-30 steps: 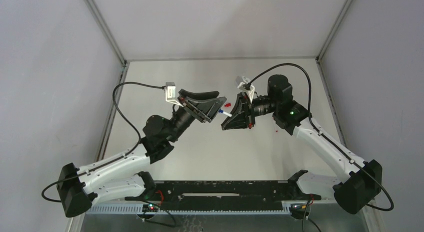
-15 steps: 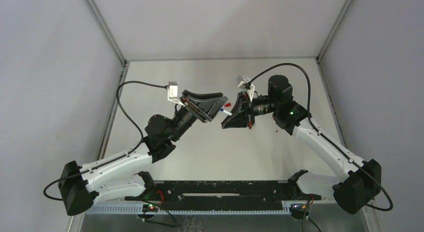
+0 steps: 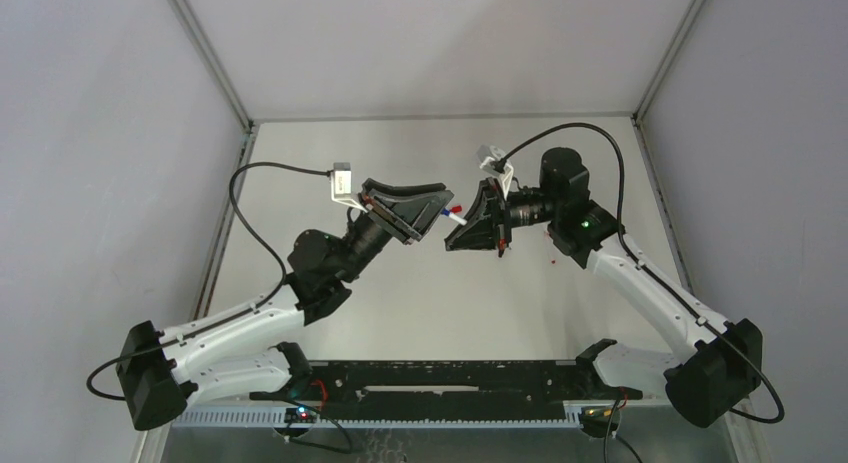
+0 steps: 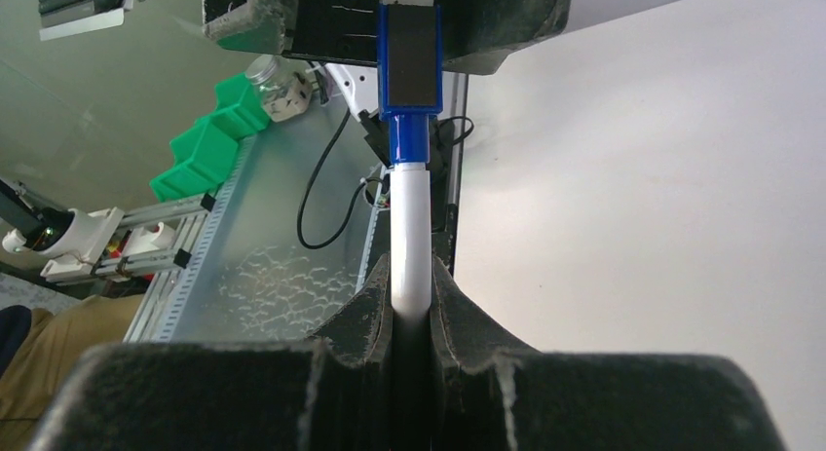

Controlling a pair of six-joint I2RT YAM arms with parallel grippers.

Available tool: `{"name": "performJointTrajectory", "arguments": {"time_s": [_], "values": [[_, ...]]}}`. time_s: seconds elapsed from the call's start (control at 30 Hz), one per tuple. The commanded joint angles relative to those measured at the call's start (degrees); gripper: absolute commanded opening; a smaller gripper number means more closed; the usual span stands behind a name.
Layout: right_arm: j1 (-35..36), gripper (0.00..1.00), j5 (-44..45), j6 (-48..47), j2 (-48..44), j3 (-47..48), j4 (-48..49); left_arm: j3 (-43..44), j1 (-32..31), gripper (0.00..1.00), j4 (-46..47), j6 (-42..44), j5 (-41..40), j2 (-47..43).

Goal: Insert the pens into the pen caps
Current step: Press the pen cap onto the pen.

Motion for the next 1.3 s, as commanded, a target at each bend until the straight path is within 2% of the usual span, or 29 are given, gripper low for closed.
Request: {"name": "performJointTrajectory", "arguments": {"time_s": [0.0, 0.1, 0.23, 0.4, 0.5, 0.8, 1.03, 1.27], "values": [[-0.51, 0.00, 0.16, 1.12, -1.28, -0.31, 2.71, 0.36, 0.27, 0.48, 1.83, -0.37, 1.18, -0.67], [-0.60, 0.00, 0.17, 1.15, -1.28, -0.28, 2.69, 0.36, 0.27, 0.46, 1.74, -0.34, 1.07, -0.50], [-0.60, 0.00, 0.18, 1.11, -1.26, -0.30, 2.69, 0.58, 0.23, 0.35, 1.58, -0.43, 1.36, -0.19], [-0.77, 0.00, 0.13, 1.20, -1.41, -0.31, 2.70, 0.55, 0.27, 0.18, 1.55, -0.97, 2.21, 0.74], [-0.86, 0.00, 0.24, 1.23, -1.46, -0.31, 2.70, 0.21, 0.27, 0.01, 2.32, -1.41, 3.16, 1.59], [-0.96, 0.00, -1.27, -0.05, -1.00, -0.31, 2.61, -2.28, -3.36, 0.00, 10.80, -6.18, 4.60, 8.59], [-1.90, 0.00, -1.78, -1.09, -1.64, -0.27, 2.65, -5.49, -3.69, 0.00, 10.21, -14.12, 8.77, 10.28], [-1.76, 0.00, 0.28, -4.17, -1.51, -0.09, 0.74, -2.95, -6.21, 0.00, 12.52, -17.21, 13.15, 17.96]]}}
